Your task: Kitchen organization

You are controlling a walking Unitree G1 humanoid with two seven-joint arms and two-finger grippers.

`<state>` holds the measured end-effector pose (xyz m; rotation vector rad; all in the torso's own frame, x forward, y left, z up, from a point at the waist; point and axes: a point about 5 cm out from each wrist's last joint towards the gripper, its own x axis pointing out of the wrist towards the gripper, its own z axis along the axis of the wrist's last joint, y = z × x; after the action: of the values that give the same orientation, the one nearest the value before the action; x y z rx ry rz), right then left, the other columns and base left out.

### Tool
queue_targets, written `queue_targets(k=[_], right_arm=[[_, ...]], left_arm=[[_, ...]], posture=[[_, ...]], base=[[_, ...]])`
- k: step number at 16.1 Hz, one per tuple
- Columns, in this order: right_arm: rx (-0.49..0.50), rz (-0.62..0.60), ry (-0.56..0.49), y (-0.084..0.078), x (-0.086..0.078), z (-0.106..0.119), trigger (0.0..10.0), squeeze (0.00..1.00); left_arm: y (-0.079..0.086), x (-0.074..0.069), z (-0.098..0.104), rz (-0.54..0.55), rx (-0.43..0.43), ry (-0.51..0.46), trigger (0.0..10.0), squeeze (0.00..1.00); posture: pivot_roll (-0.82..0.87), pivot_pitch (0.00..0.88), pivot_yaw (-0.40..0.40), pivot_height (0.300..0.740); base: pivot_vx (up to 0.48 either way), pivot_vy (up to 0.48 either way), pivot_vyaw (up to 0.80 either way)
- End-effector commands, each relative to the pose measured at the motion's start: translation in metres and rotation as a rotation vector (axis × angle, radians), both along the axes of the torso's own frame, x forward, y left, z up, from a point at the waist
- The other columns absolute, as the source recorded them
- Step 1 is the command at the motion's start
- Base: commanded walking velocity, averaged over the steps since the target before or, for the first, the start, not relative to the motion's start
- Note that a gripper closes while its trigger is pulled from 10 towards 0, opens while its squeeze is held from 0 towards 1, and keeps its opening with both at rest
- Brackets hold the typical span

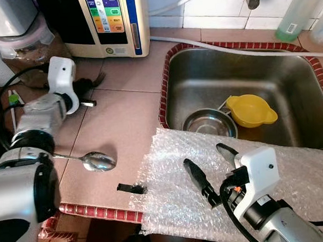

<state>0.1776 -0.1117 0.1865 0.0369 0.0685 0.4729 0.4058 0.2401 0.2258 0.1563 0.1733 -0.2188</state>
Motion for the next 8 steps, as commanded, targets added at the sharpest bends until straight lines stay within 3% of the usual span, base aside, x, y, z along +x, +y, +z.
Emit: queue_targets(k=[1, 5, 8], right_arm=[[-0.007, 0.005, 0.008, -0.002, -0.001, -0.002, 10.0, 0.00], [-0.013, 0.006, 0.007, -0.004, 0.001, -0.004, 10.0, 0.00], [-0.022, 0.026, 0.002, -0.002, 0.003, -0.006, 10.0, 0.00]], left_arm=[[0.011, -0.011, -0.033, -0.017, 0.024, 0.163, 10.0, 0.00], [0.022, -0.019, -0.036, -0.072, 0.043, 0.214, 10.0, 0.00], [0.024, -0.027, -0.043, -0.188, 0.046, 0.279, 10.0, 0.00]], posture=[[-0.03, 0.289, 0.077, 0.740], [0.01, 0.284, 0.086, 0.740], [0.02, 0.277, 0.087, 0.740]], base=[[0.000, 0.000, 0.00], [0.000, 0.000, 0.00], [0.000, 0.000, 0.00]])
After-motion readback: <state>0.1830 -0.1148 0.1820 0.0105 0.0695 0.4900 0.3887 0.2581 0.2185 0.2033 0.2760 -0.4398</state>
